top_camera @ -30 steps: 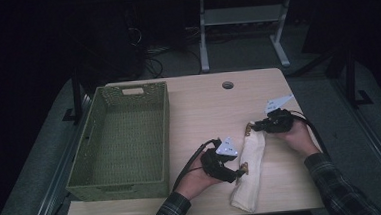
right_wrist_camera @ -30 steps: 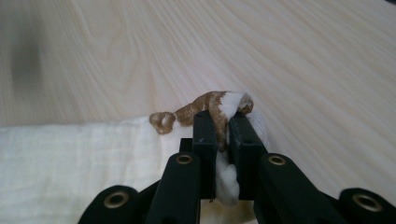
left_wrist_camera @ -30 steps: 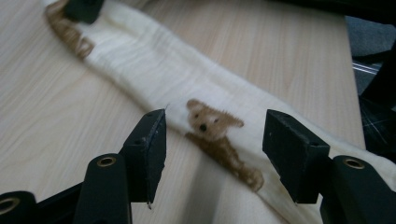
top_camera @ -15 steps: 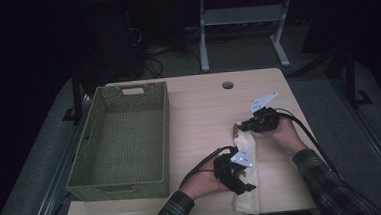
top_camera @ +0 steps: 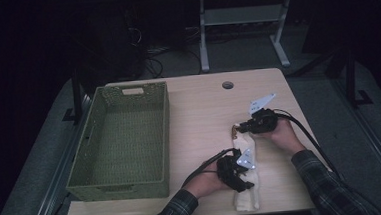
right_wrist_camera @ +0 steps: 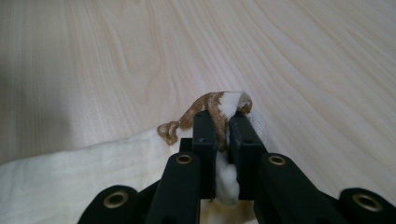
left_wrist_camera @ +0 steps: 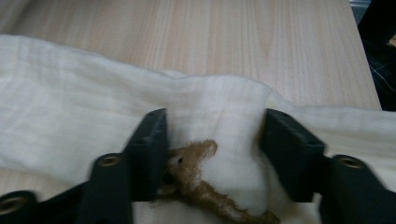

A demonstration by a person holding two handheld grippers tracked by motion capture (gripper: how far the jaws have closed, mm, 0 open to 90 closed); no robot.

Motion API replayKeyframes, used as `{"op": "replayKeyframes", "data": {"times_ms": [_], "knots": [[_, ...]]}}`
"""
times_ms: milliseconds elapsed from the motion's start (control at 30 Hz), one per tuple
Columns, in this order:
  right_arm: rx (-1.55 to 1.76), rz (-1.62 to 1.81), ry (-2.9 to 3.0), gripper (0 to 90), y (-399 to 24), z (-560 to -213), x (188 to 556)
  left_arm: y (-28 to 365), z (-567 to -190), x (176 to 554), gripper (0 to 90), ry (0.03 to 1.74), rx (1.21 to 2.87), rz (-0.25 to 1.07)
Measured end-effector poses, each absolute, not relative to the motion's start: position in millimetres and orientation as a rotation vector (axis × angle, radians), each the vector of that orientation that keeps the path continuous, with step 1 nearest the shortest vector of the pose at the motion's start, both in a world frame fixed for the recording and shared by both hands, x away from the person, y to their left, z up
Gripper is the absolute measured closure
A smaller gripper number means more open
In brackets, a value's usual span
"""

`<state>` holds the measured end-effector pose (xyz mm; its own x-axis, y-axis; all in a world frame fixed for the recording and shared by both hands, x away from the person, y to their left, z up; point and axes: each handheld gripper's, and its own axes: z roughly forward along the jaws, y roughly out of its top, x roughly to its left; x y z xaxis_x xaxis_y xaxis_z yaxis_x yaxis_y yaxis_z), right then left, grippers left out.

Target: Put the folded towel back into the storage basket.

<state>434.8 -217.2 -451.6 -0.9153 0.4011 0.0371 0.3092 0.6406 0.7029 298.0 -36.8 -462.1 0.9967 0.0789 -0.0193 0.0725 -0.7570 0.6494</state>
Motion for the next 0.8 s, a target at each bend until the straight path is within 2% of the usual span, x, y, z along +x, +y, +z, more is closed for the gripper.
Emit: {"op": "replayKeyframes", "data": {"times_ms": [133, 200, 400, 800], "knots": [[0.589, 1.146, 2.741, 82.7, -215.2, -451.3, 432.1, -36.1, -461.2, 301.1, 73.6, 0.124, 2.425, 0.032], [0.57, 1.158, 2.738, 82.7, -215.3, -450.8, 431.7, -36.0, -460.6, 301.1, 78.4, 0.137, 2.424, 0.024], [0.563, 1.199, 2.735, 82.7, -217.7, -443.4, 430.1, -29.3, -449.0, 304.9, 79.7, 0.175, 2.4, -0.019], [0.538, 1.242, 2.729, 82.7, -217.1, -419.0, 435.1, -11.9, -400.6, 308.9, 79.6, 0.25, 2.283, -0.044]]}}
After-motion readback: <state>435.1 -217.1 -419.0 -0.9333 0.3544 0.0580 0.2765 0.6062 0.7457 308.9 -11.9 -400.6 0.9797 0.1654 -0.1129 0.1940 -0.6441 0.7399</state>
